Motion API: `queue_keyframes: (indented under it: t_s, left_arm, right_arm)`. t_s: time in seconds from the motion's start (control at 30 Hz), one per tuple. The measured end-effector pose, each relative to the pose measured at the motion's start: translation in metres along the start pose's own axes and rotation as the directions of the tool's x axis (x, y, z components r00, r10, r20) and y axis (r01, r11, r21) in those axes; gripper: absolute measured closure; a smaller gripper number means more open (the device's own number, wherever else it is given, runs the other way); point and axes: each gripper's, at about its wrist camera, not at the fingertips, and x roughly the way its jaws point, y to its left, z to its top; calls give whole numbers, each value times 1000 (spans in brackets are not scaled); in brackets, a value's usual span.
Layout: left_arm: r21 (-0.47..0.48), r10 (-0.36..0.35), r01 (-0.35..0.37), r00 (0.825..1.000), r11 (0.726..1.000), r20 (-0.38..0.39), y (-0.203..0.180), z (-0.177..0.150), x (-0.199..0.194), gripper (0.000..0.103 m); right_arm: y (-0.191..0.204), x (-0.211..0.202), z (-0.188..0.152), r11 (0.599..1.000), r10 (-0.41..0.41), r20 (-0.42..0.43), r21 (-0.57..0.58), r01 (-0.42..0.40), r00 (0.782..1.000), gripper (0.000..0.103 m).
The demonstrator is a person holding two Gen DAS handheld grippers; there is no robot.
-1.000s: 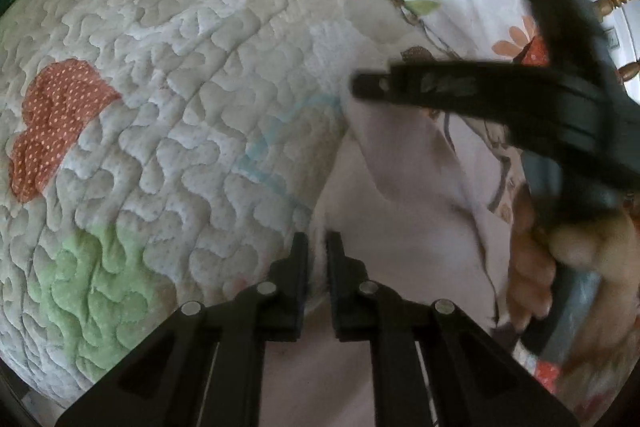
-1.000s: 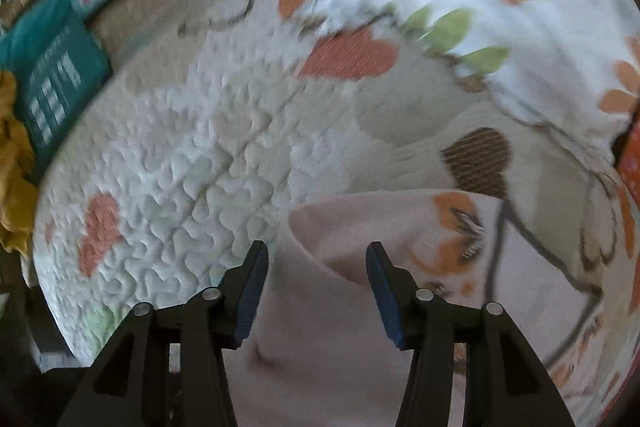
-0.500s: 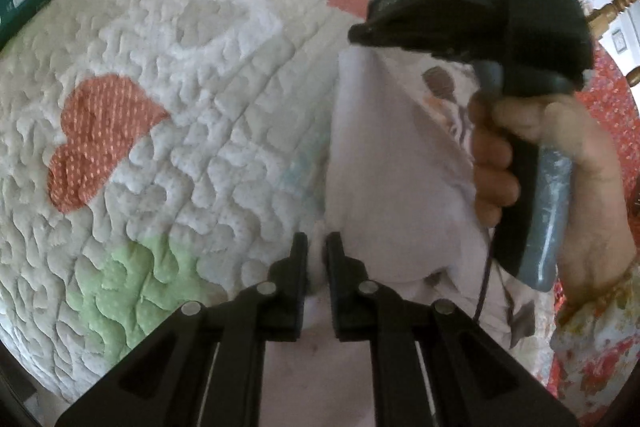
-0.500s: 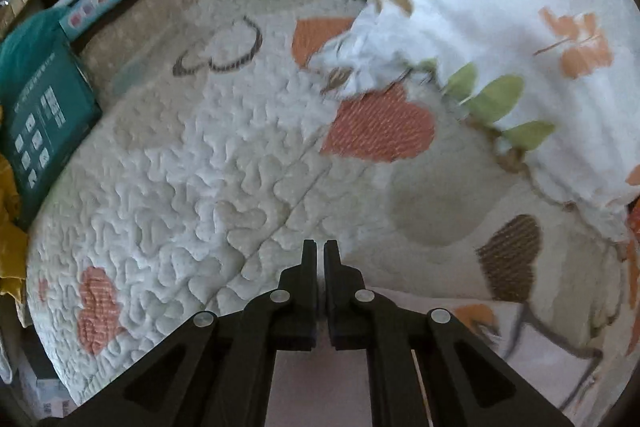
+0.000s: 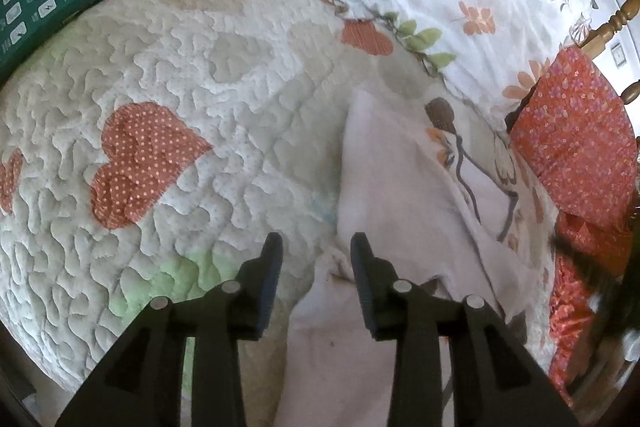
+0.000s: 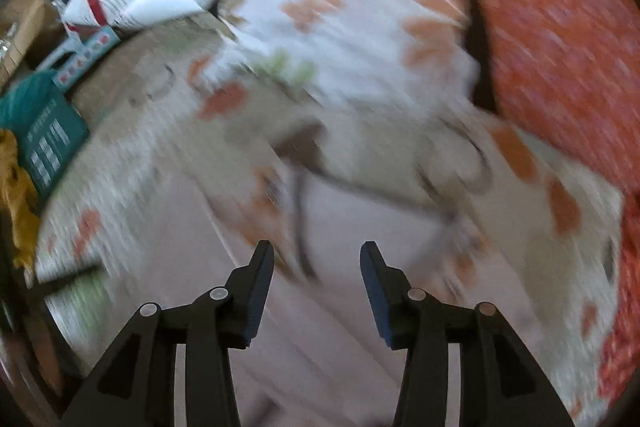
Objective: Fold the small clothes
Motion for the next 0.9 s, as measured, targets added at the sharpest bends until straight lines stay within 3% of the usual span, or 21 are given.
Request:
queue_keyframes:
  t_s: [0.17, 0.3, 0.33, 0.37, 0.43, 0.5, 0.53, 0.57, 0.63, 0.67, 0.73, 0.8, 0.83, 0.9]
  left_arm:
    - [30, 11, -11, 1000, 999, -11, -16, -5, 11, 62]
    - [39, 18, -17, 999, 999, -31, -20, -9, 20, 62]
    - [37, 20, -19, 999, 999, -34, -20, -10, 22, 62]
    - [35, 21, -20, 999, 999, -36, -20, -10, 23, 62]
    - [27, 17, -16, 999, 1000, -38, -18, -10, 24, 62]
    - [21, 15, -14, 999, 1000, -37, -15, -8, 25, 62]
    - [17, 16, -15, 999, 1000, -36, -14, -7, 25, 62]
    - [12, 18, -17, 999, 1000, -37, -13, -5, 26, 62]
    - [-2, 15, -15, 999, 1000, -46, -9, -2, 28, 61]
    - [-9, 15, -15, 999, 1000, -49, -8, 0, 29, 61]
    - [-16, 19, -19, 998, 1000, -52, -7, 1, 30, 60]
    - [-12, 22, -23, 998, 1000, -52, -8, 2, 30, 58]
    - [-8, 24, -25, 998, 1000, -50, -8, 2, 29, 56]
    - [-2, 33, -33, 998, 999, -45, -10, 2, 30, 55]
  right_arm:
    - [-25, -3, -84, 1000, -25, -52, -7, 24, 998, 53]
    - [-21, 16, -115, 976, -189, -46, -118, 182, 981, 51]
    - [-22, 22, -118, 972, -207, -57, -128, 198, 977, 66]
    - [-26, 26, -120, 978, -190, -81, -99, 182, 978, 94]
    - [-35, 15, -117, 996, -87, -82, 10, 88, 993, 95]
    - [-46, -10, -108, 977, 128, -44, 179, -118, 991, 96]
    - [-55, -29, -101, 928, 263, 15, 269, -257, 965, 96]
    - [-61, -40, -97, 892, 329, 60, 307, -331, 942, 96]
    - [-80, -56, -89, 847, 371, 129, 359, -392, 920, 95]
    - [-91, -55, -88, 839, 351, 139, 393, -377, 926, 95]
    - [-129, -39, -92, 818, 254, 112, 505, -275, 961, 93]
    - [-158, -22, -99, 816, 104, 36, 568, -106, 994, 77]
    - [-174, -14, -104, 809, -26, -24, 586, 36, 999, 69]
    - [-182, -14, -109, 800, -64, -20, 596, 63, 998, 69]
